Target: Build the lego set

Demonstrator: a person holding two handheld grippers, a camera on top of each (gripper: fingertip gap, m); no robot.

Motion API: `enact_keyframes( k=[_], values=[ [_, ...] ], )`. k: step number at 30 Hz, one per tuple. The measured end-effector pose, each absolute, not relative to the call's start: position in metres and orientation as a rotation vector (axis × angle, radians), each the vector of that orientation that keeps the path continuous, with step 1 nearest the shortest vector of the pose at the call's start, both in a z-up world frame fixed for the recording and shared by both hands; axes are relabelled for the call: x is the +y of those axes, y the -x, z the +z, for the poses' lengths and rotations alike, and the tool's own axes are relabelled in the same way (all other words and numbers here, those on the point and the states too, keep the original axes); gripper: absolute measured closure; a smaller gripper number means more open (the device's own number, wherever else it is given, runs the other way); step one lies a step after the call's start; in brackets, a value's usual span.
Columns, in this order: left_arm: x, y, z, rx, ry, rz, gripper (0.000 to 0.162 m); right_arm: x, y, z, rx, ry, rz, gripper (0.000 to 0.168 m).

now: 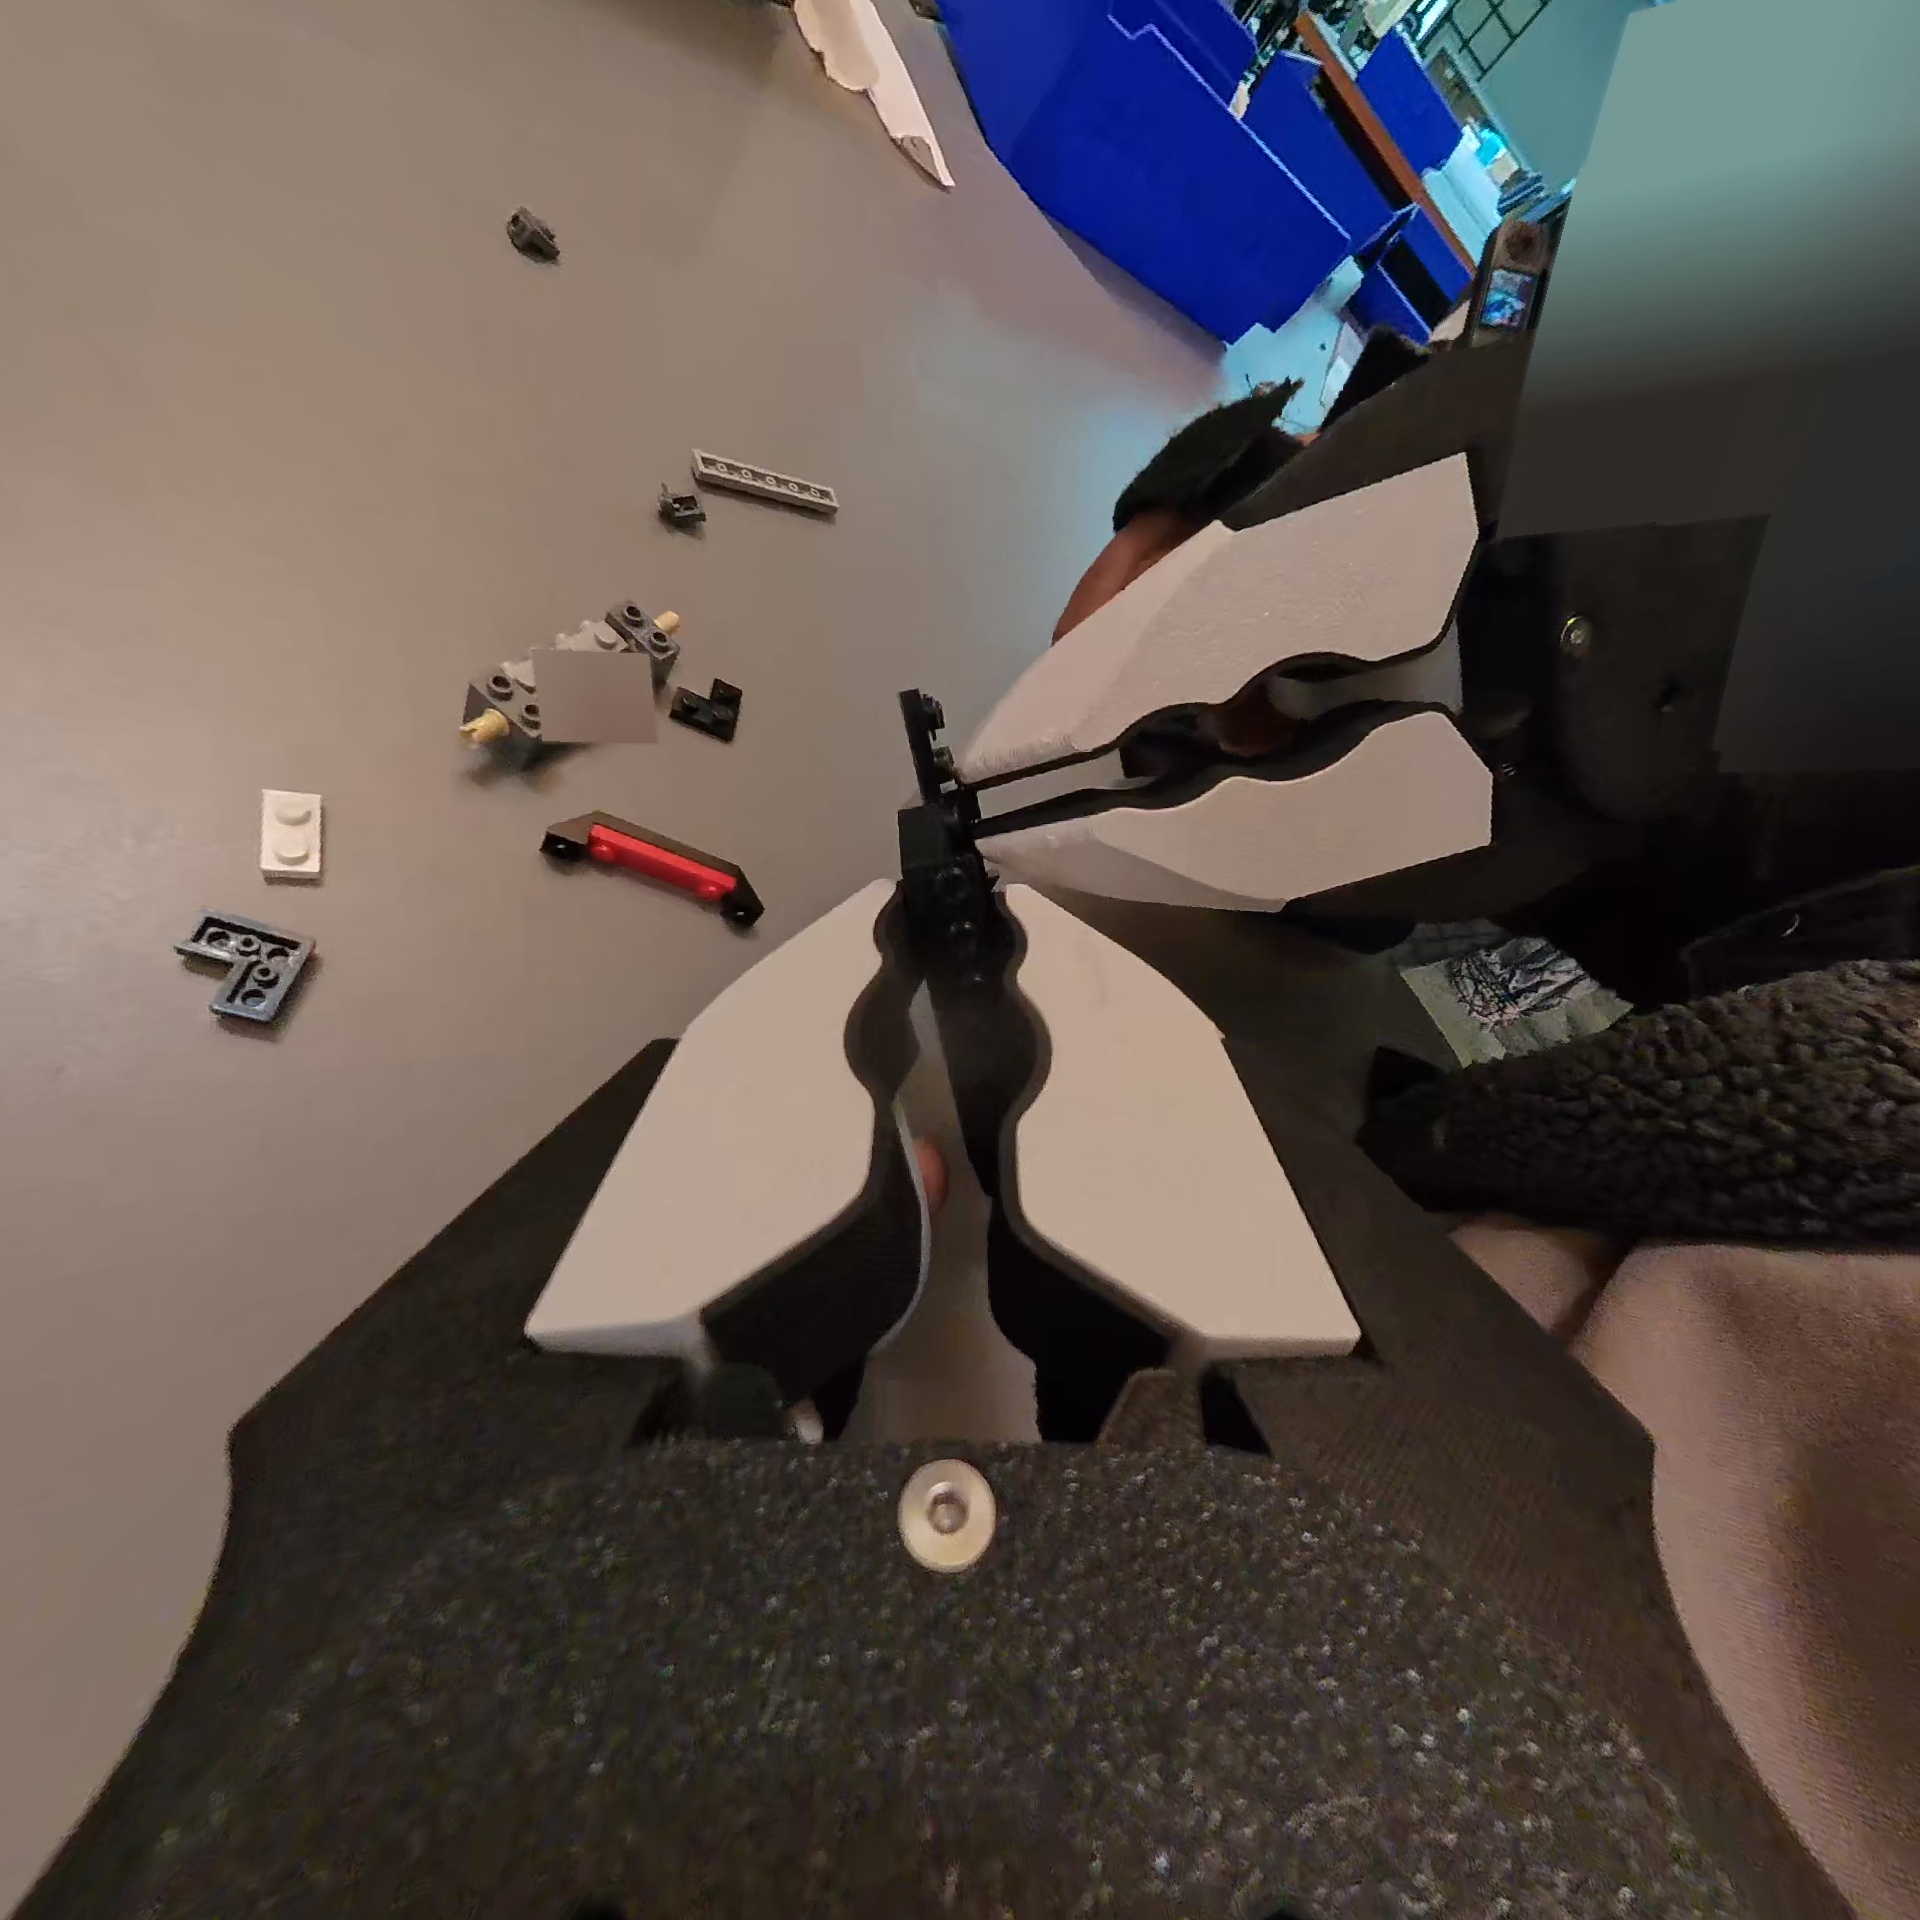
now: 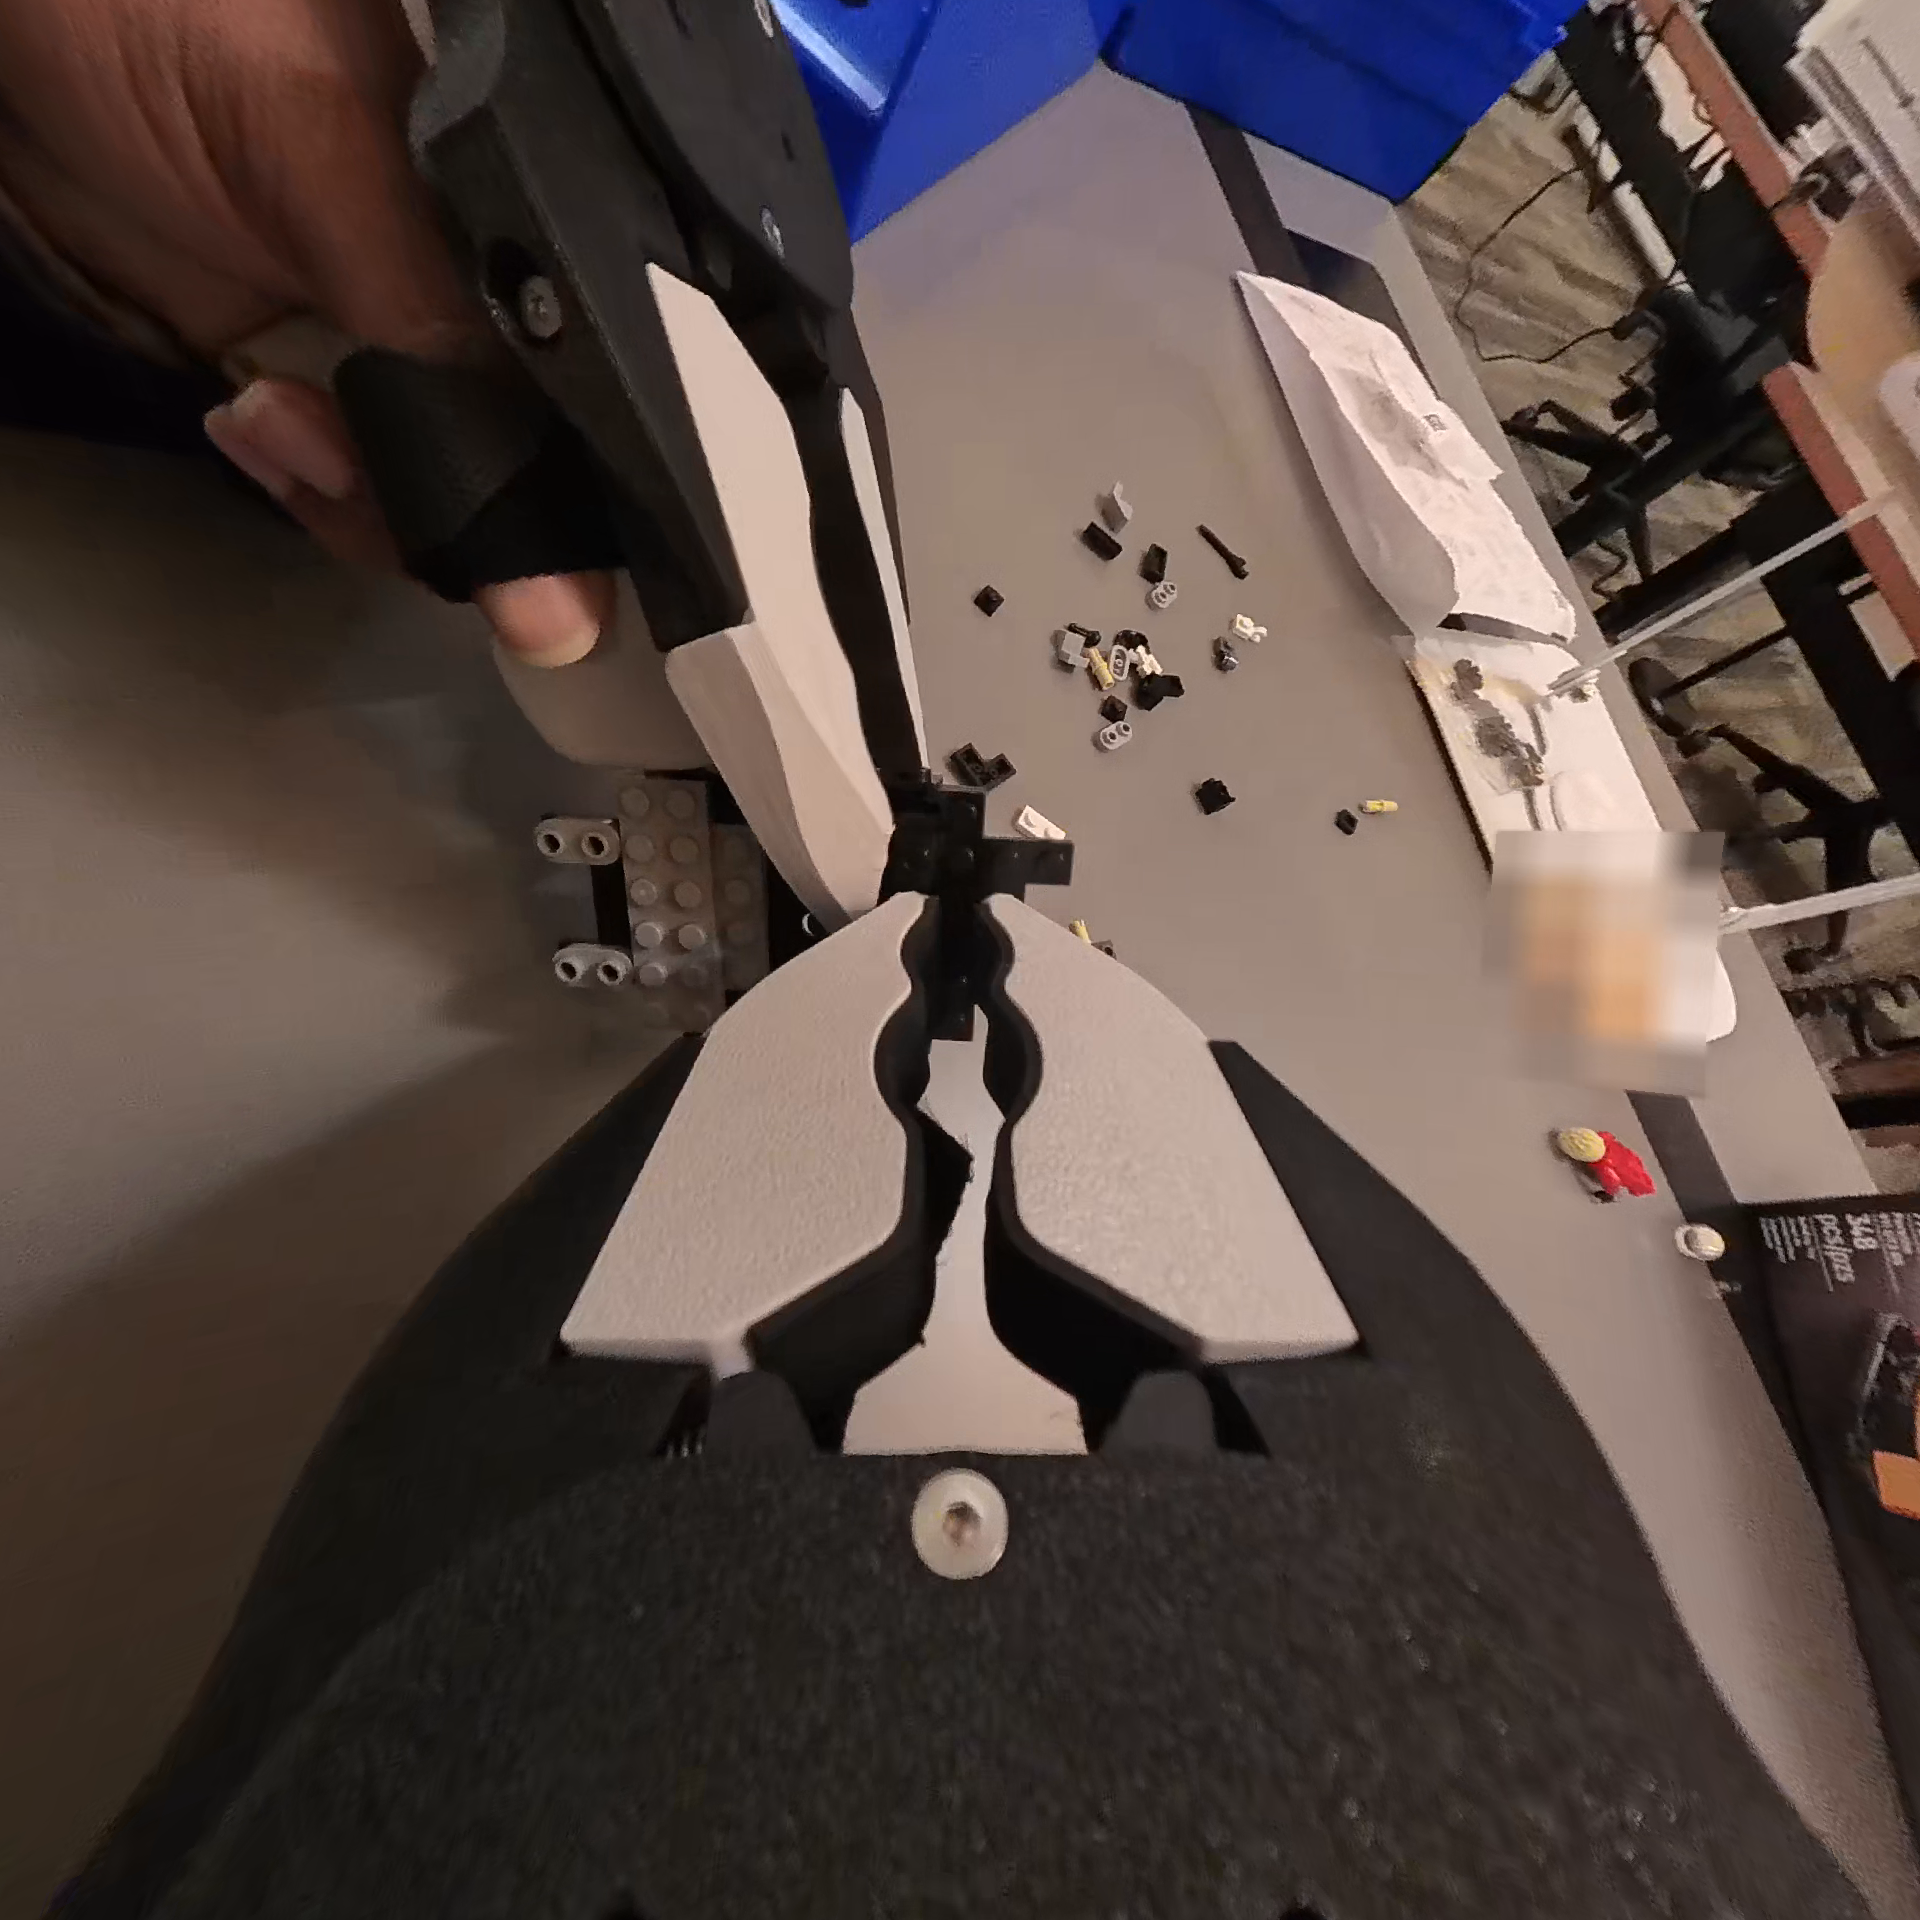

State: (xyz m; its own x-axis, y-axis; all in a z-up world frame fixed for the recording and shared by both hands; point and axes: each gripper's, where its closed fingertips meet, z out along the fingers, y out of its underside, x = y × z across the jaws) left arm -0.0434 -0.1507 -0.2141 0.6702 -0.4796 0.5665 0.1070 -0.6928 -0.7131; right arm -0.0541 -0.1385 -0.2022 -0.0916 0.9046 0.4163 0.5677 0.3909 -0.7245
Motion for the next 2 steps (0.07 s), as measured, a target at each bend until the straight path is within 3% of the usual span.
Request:
enact_keyframes(
  k=[1, 2],
  values=[
    [-0.1505, 0.0436, -0.2134, 0.28, 2.128, -1.006, 0.15, -0.1381, 0.054, -0.2012, -1.754, 1.288, 0.488, 0.163],
    [-0.1504, 0.0436, -0.2125, 0.273, 2.125, -1.016, 0.15, -0.1379, 0.0536, -0.2004, -1.735, 1.291, 0.488, 0.163]
  ],
)
